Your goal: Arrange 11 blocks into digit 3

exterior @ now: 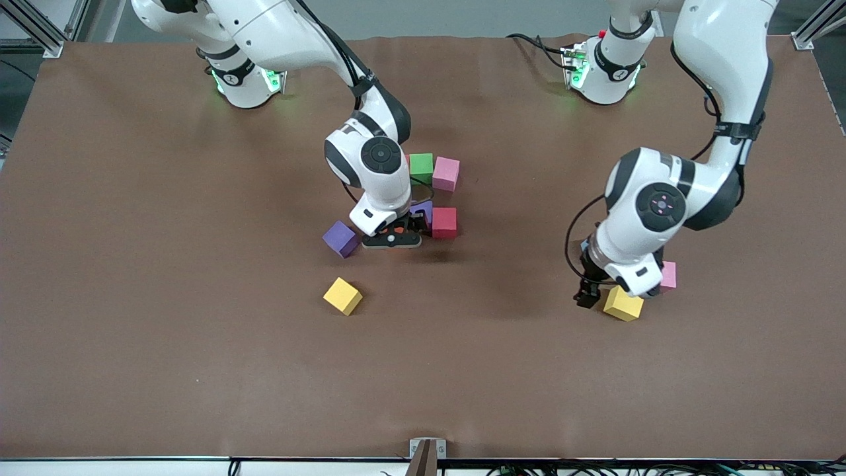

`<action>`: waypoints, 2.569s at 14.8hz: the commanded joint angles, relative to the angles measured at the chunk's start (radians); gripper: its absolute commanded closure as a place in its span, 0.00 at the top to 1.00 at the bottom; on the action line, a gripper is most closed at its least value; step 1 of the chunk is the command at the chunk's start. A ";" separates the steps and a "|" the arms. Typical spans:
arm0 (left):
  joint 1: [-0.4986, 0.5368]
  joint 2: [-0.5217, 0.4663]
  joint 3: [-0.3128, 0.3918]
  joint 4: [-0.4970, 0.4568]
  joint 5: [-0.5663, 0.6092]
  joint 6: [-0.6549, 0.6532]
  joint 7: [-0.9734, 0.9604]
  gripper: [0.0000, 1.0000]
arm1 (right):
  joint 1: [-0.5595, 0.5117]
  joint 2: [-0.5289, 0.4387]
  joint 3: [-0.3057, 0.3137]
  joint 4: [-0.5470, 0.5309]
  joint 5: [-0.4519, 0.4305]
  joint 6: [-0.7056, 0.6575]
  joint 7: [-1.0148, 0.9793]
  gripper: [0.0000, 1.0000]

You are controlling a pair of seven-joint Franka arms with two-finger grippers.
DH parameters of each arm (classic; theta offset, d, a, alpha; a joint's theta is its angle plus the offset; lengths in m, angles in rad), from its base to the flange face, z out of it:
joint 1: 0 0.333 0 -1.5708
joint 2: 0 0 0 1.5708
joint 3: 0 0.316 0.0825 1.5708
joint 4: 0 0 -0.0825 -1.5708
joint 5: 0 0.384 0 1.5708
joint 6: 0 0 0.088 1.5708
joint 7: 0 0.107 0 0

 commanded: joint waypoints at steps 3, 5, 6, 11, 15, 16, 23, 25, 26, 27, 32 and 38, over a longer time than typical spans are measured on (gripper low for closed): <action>0.075 0.065 -0.003 0.045 0.019 -0.020 0.149 1.00 | -0.010 -0.087 -0.005 -0.023 -0.007 -0.074 0.026 1.00; 0.093 0.102 -0.001 0.079 0.022 -0.020 0.188 1.00 | -0.047 -0.127 -0.006 -0.027 -0.005 -0.134 0.026 1.00; 0.106 0.109 0.003 0.084 0.045 -0.020 0.222 1.00 | -0.065 -0.149 -0.006 -0.032 -0.004 -0.153 0.032 1.00; 0.135 0.169 0.003 0.150 0.084 -0.021 0.250 1.00 | -0.143 -0.207 -0.006 -0.065 -0.004 -0.208 0.047 1.00; 0.150 0.197 0.003 0.188 0.084 -0.020 0.255 1.00 | -0.180 -0.238 -0.006 -0.115 0.001 -0.207 0.047 1.00; 0.164 0.206 0.002 0.187 0.084 -0.012 0.256 1.00 | -0.191 -0.247 -0.006 -0.130 0.002 -0.207 0.049 1.00; 0.190 0.228 -0.004 0.164 0.079 0.016 0.256 1.00 | -0.234 -0.264 -0.006 -0.199 0.099 -0.214 0.147 1.00; 0.189 0.231 -0.006 0.151 0.081 0.016 0.258 1.00 | -0.243 -0.271 -0.006 -0.231 0.099 -0.201 0.147 1.00; 0.189 0.229 -0.009 0.130 0.082 0.017 0.259 1.00 | -0.243 -0.276 -0.006 -0.249 0.099 -0.187 0.149 1.00; 0.186 0.226 -0.009 0.116 0.084 0.019 0.261 1.00 | -0.245 -0.284 -0.006 -0.277 0.102 -0.152 0.158 1.00; 0.189 0.229 -0.009 0.096 0.085 0.053 0.262 1.00 | -0.234 -0.281 -0.006 -0.359 0.114 -0.006 0.322 1.00; 0.190 0.234 -0.009 0.096 0.084 0.074 0.258 0.45 | -0.211 -0.261 -0.003 -0.359 0.114 0.045 0.322 0.95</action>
